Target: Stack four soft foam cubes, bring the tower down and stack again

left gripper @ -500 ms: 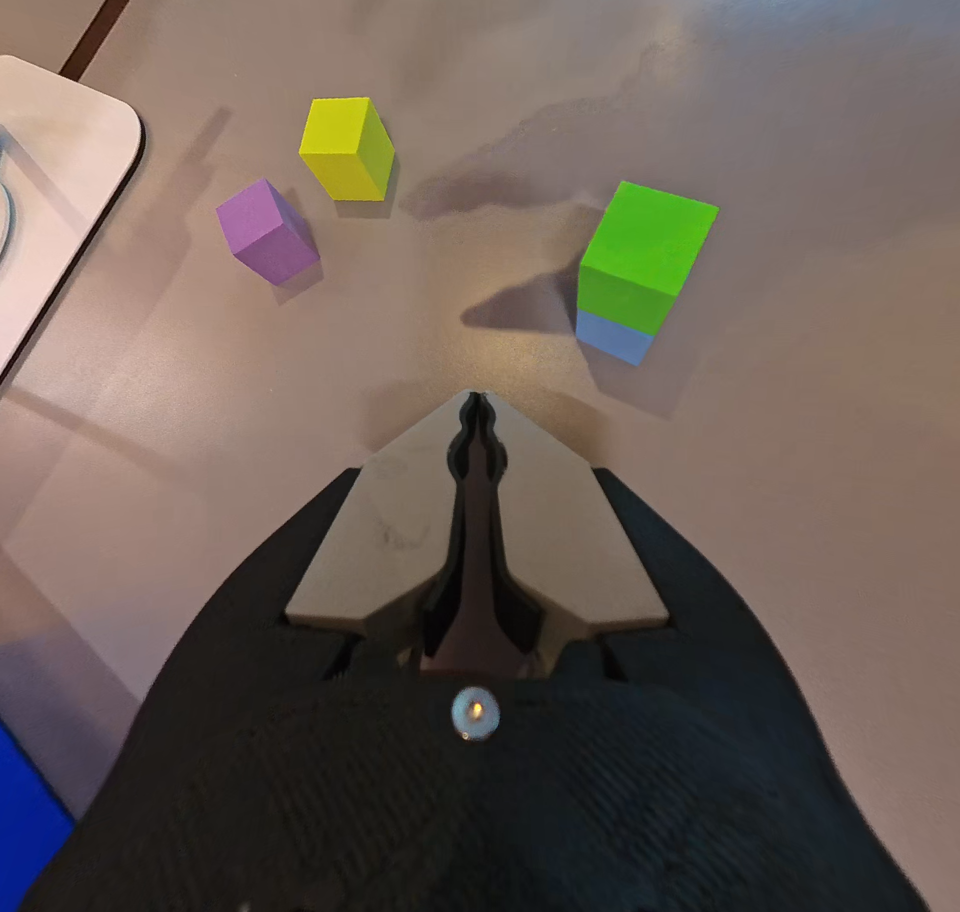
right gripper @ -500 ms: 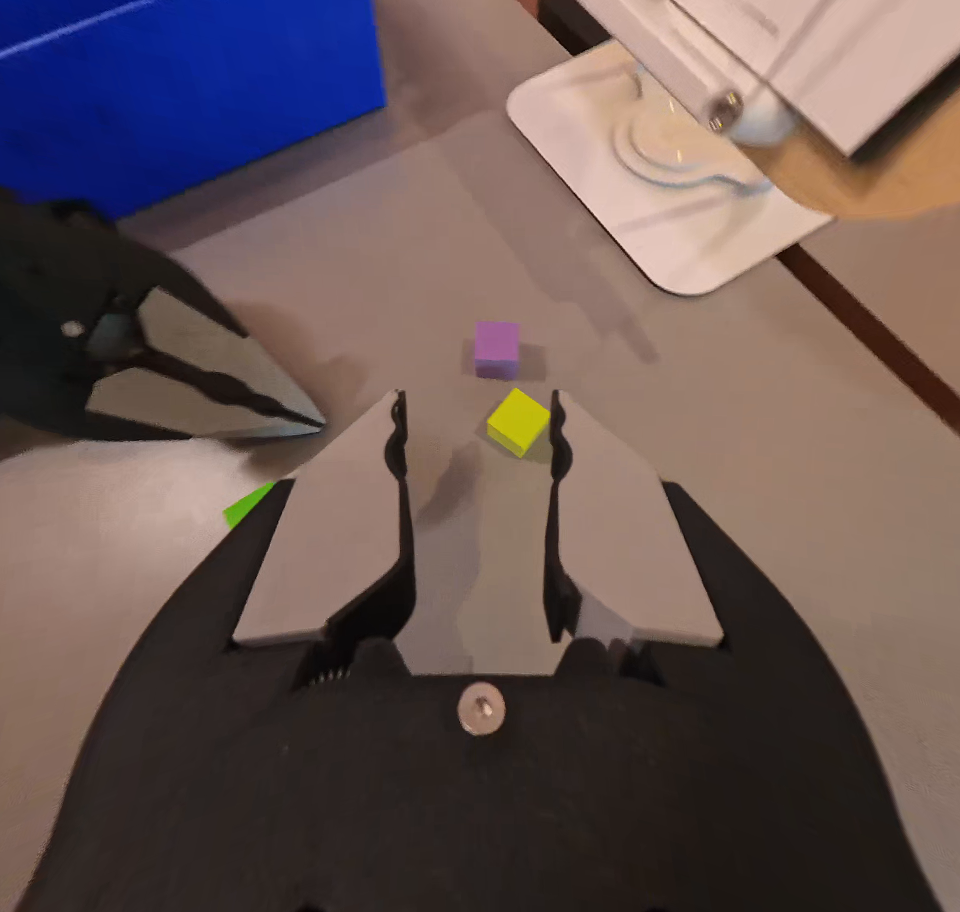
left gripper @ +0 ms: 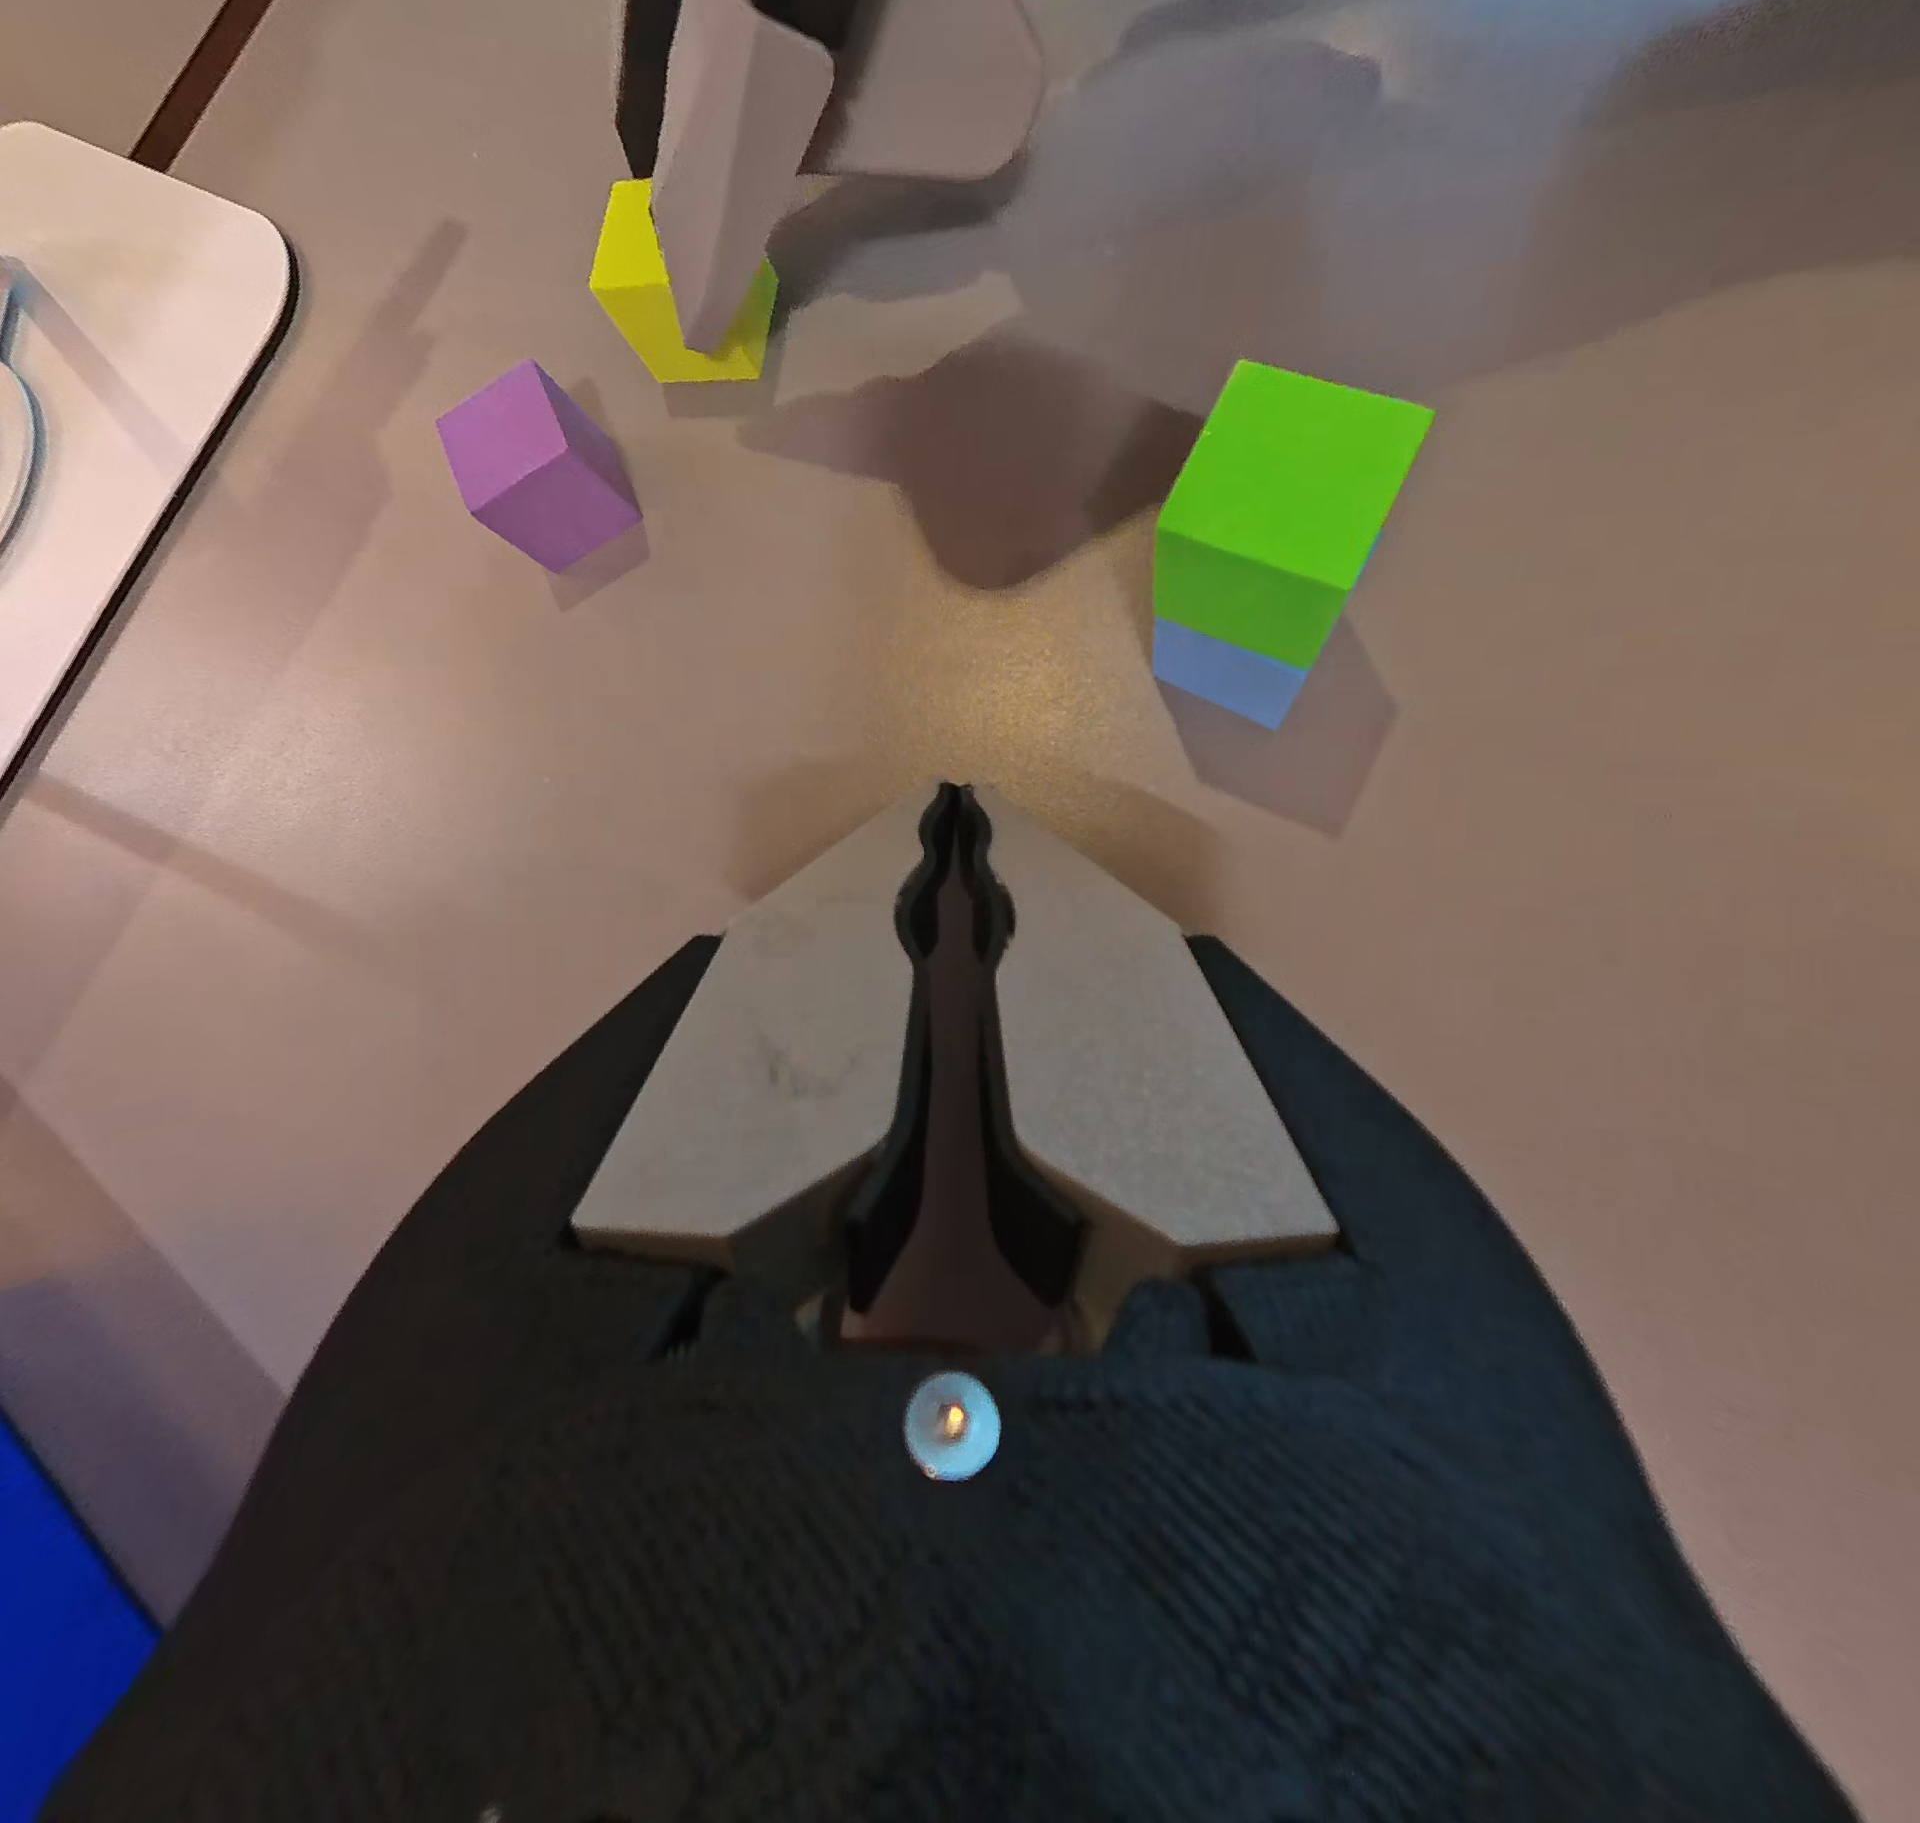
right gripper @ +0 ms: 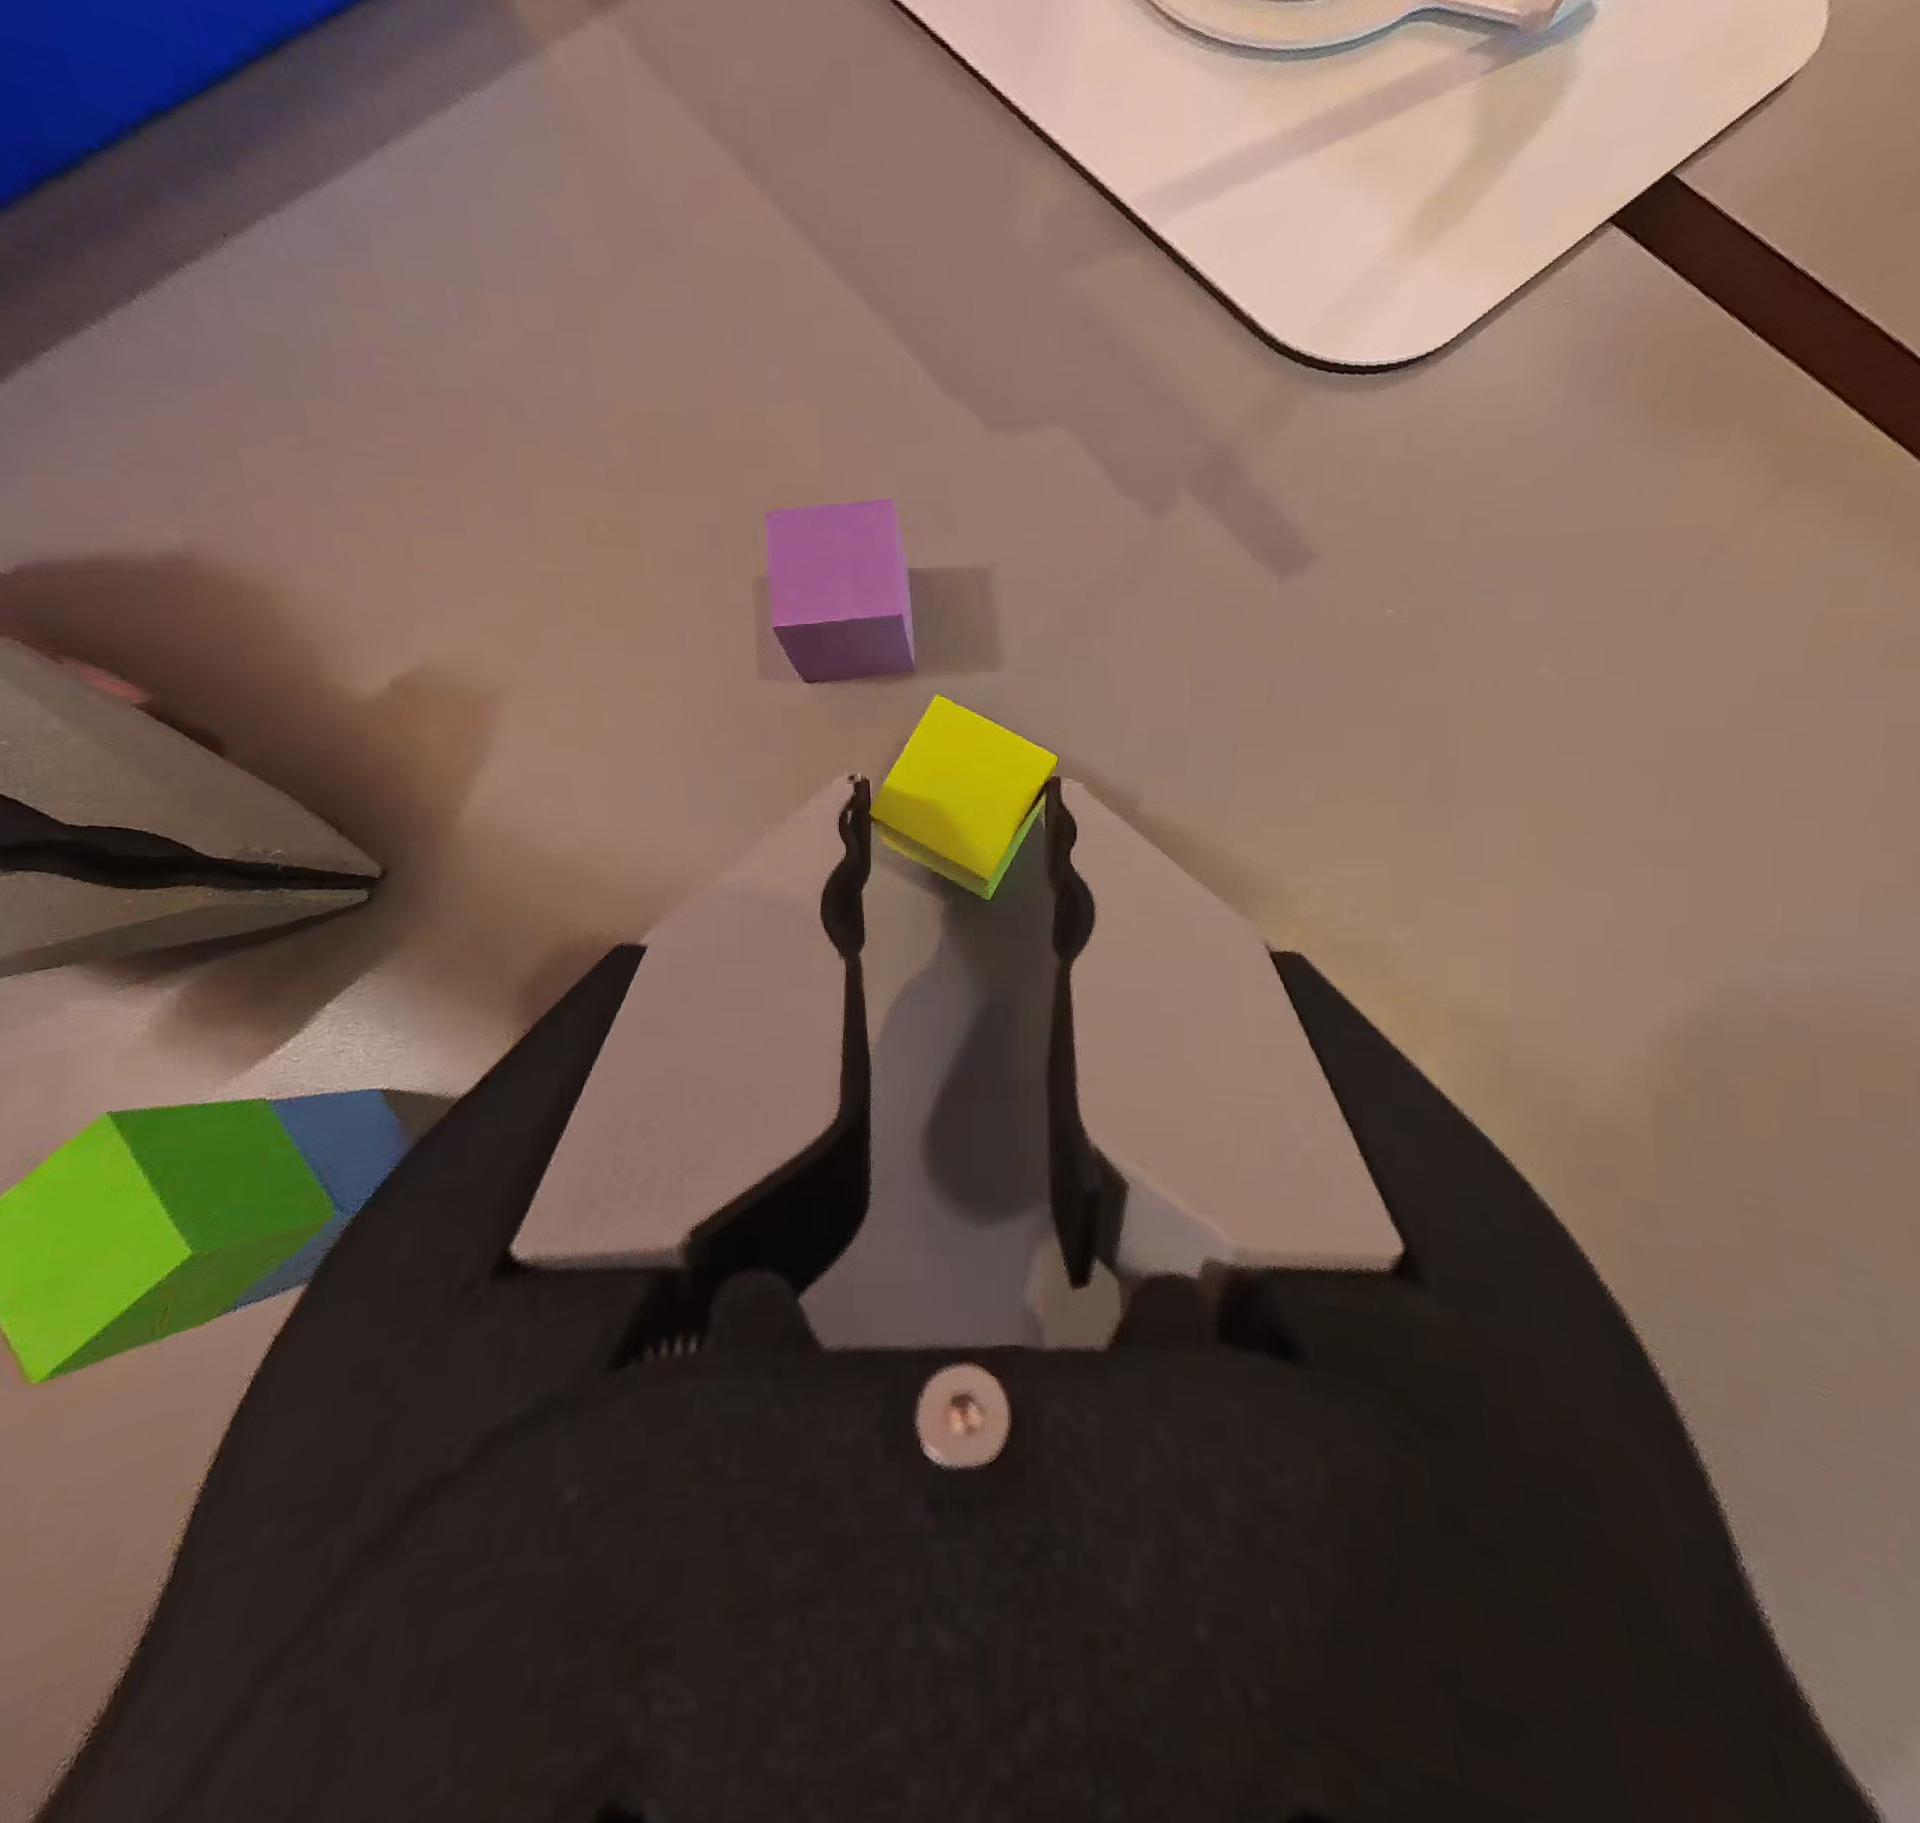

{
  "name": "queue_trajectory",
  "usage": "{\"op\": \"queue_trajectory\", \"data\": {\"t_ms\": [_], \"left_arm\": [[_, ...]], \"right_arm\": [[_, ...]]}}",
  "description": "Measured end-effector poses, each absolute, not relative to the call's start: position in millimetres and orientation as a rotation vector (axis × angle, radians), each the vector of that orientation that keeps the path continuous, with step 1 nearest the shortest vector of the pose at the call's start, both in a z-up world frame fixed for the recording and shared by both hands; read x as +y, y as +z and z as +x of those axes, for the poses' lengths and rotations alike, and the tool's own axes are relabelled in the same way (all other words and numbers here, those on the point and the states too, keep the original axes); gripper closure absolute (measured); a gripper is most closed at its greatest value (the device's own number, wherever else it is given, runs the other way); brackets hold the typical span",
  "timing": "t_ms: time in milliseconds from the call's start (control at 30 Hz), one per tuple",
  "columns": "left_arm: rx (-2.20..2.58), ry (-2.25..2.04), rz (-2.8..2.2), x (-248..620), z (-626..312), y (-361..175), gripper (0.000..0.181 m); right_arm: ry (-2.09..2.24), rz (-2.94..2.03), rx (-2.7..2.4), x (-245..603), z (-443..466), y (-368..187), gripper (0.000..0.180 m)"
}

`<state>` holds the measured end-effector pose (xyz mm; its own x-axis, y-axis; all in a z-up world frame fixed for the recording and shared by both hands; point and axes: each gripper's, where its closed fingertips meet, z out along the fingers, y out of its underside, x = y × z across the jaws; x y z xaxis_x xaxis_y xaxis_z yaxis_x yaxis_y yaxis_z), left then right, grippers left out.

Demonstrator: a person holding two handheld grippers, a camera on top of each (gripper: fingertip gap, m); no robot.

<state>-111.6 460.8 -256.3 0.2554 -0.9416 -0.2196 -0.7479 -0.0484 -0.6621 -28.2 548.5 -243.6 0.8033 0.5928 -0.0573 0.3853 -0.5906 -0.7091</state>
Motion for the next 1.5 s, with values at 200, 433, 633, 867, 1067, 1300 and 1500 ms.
{"op": "queue_trajectory", "data": {"t_ms": [200,433,633,867,1067,1300,1500], "left_arm": [[1.538,-0.359,-1.842,460.9,-111.6,-256.3,0.181],[1.538,-0.360,-1.841,460.8,-111.6,-256.2,0.181],[1.534,-0.370,-1.844,460.9,-111.6,-256.2,0.181],[1.536,-0.364,-1.842,460.8,-111.5,-256.3,0.181],[1.538,-0.359,-1.839,460.8,-111.6,-256.3,0.181],[1.535,-0.364,-1.842,460.8,-111.5,-256.2,0.181],[1.535,-0.364,-1.842,460.7,-111.6,-256.1,0.181]], "right_arm": [[0.687,-2.138,-0.933,512.3,-63.9,-194.9,0.149],[0.574,-1.923,-1.507,437.8,-82.3,-159.7,0.149],[0.517,-1.948,-1.684,416.8,-87.2,-179.8,0.149],[0.468,-1.967,-1.730,415.4,-83.4,-187.8,0.149],[0.452,-1.959,-1.751,414.2,-84.3,-189.9,0.149],[0.461,-1.963,-1.747,414.3,-86.2,-191.6,0.149],[0.488,-1.939,-1.760,412.2,-86.6,-190.6,0.149]]}}
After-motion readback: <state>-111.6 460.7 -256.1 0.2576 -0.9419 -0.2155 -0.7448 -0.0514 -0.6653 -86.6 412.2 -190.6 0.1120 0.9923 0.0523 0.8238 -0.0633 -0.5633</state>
